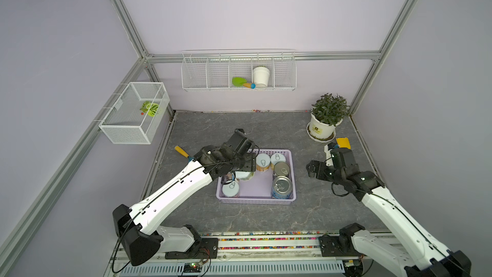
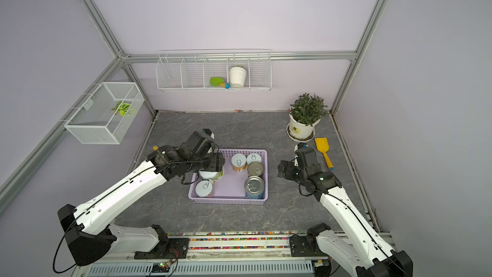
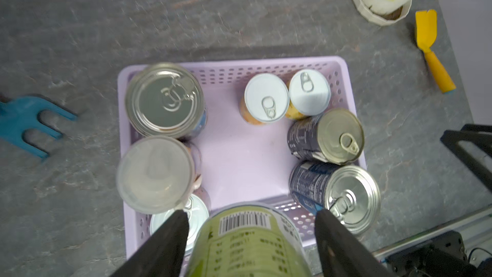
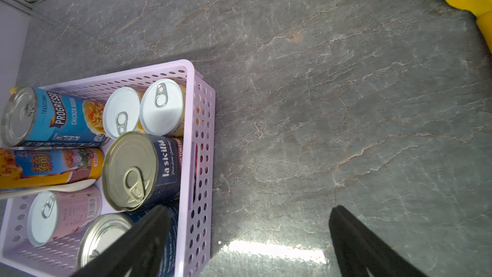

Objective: Put the canned food in the basket
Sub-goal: Place the canned food in the basket.

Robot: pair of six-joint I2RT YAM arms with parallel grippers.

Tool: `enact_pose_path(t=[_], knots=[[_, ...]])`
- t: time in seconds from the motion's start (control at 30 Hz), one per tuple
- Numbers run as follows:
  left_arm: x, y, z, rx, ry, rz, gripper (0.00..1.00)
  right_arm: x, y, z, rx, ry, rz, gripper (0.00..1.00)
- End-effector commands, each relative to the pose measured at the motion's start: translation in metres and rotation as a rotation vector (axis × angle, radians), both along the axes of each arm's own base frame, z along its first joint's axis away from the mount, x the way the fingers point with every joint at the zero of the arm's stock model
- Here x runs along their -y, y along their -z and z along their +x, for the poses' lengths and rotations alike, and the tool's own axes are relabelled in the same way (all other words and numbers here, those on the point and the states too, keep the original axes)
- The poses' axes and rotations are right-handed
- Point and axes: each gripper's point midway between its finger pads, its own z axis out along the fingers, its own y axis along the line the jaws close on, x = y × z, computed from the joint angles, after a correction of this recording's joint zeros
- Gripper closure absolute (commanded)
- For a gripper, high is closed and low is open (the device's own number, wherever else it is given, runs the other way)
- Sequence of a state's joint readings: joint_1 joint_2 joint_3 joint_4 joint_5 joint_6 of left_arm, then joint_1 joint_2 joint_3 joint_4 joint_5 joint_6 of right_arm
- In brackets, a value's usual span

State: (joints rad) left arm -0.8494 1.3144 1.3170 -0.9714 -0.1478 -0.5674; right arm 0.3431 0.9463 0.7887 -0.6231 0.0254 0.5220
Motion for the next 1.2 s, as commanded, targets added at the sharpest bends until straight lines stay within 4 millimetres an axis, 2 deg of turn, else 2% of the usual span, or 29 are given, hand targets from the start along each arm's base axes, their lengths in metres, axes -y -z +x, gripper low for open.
enact_pose_path(t=[0.0, 0.13, 0.47, 0.7, 0.97, 1.17], knots=[[0.016, -0.002, -0.004, 0.003, 0.041, -0.096, 0.50, 0.009, -0.009, -0.003, 0.026, 0.020, -0.048, 0.02], [0.017, 0.020, -0.005, -0.021, 0.044, -0.076, 0.50, 0.013, -0.009, -0.005, 0.035, 0.031, -0.056, 0.02], [0.032, 0.056, 0.006, -0.054, 0.051, -0.043, 0.51, 0.015, 0.001, -0.004, 0.020, 0.037, -0.073, 0.02], [0.037, 0.095, 0.014, -0.113, 0.029, 0.032, 0.55, 0.014, 0.004, -0.003, 0.014, 0.036, -0.075, 0.02], [0.038, 0.129, 0.017, -0.148, 0.012, 0.111, 0.55, 0.014, 0.007, -0.003, 0.008, 0.036, -0.074, 0.02], [0.030, 0.152, 0.014, -0.178, -0.016, 0.161, 0.55, 0.014, 0.009, -0.004, 0.006, 0.035, -0.076, 0.02]])
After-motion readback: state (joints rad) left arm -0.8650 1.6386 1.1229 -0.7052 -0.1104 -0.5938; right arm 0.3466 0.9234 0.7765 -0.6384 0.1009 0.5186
